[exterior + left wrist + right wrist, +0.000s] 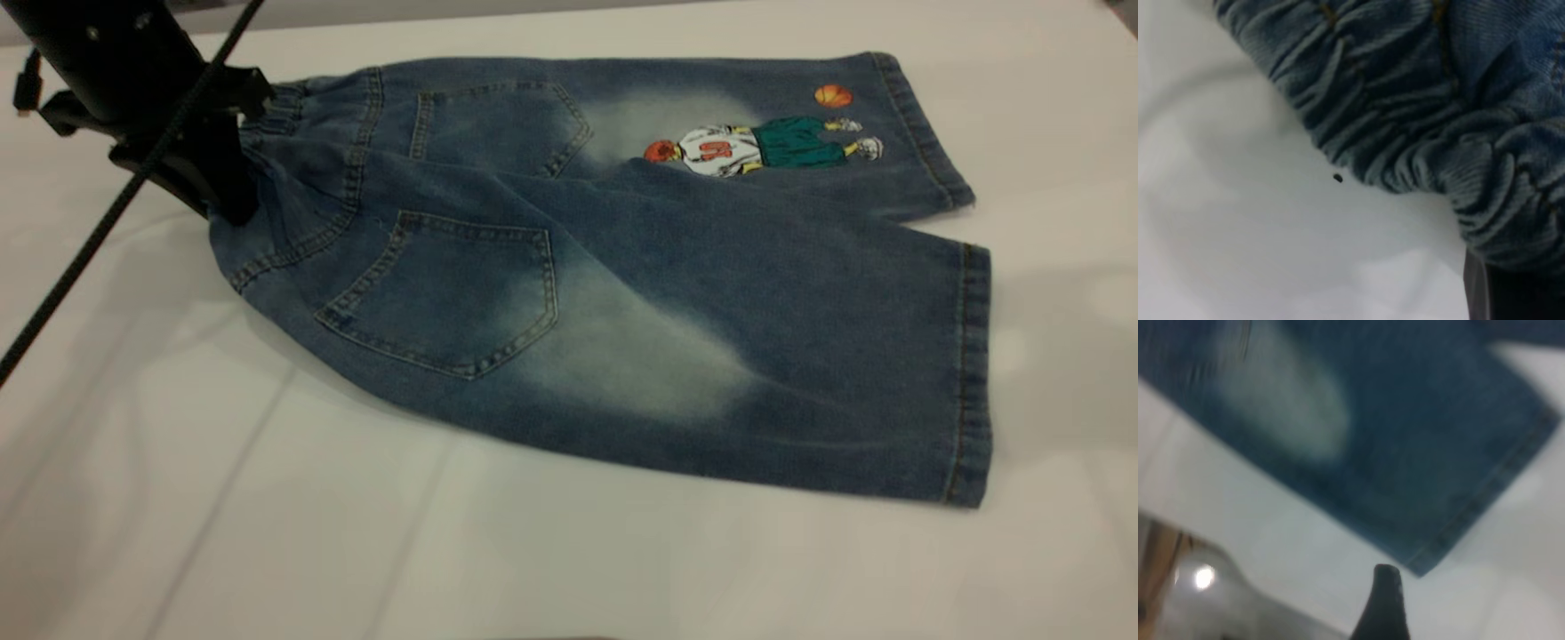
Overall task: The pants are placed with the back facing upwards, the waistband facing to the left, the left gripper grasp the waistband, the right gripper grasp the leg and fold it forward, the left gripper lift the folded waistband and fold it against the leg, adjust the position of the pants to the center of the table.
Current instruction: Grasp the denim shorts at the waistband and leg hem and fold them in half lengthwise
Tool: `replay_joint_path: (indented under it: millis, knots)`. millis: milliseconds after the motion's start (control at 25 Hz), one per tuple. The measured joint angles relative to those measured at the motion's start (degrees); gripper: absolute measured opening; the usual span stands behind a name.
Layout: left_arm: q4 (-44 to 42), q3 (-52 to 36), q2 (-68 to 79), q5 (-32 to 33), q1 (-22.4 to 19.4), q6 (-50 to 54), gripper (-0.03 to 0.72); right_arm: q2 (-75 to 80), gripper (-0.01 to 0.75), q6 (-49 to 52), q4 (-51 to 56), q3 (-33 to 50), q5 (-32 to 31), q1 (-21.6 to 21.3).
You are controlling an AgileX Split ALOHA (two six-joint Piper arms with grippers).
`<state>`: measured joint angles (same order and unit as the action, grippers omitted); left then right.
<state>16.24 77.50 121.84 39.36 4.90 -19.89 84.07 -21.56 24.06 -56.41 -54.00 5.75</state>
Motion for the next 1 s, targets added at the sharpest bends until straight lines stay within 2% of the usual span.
replay_joint_path:
  millis: [240, 520, 680, 1000]
  knots:
    - [0.0, 0.1, 0.1, 0.2, 0.0, -2.1, 0.087, 9.4, 0.551, 1.5, -5.7, 0.0, -1.6, 9.4]
    - [0.0, 0.1, 0.1, 0.3, 0.0, -2.1, 0.087, 14.3, 0.551, 5.3, -8.0, 0.0, -1.0, 15.0]
    - [0.0, 0.1, 0.1, 0.3, 0.0, -2.1, 0.087, 17.8, 0.551, 6.4, -8.0, 0.9, 4.0, 16.6]
    - [0.0, 0.1, 0.1, 0.3, 0.0, -2.0, 0.087, 23.0, 0.520, 11.2, -9.0, 1.7, 6.1, 16.6]
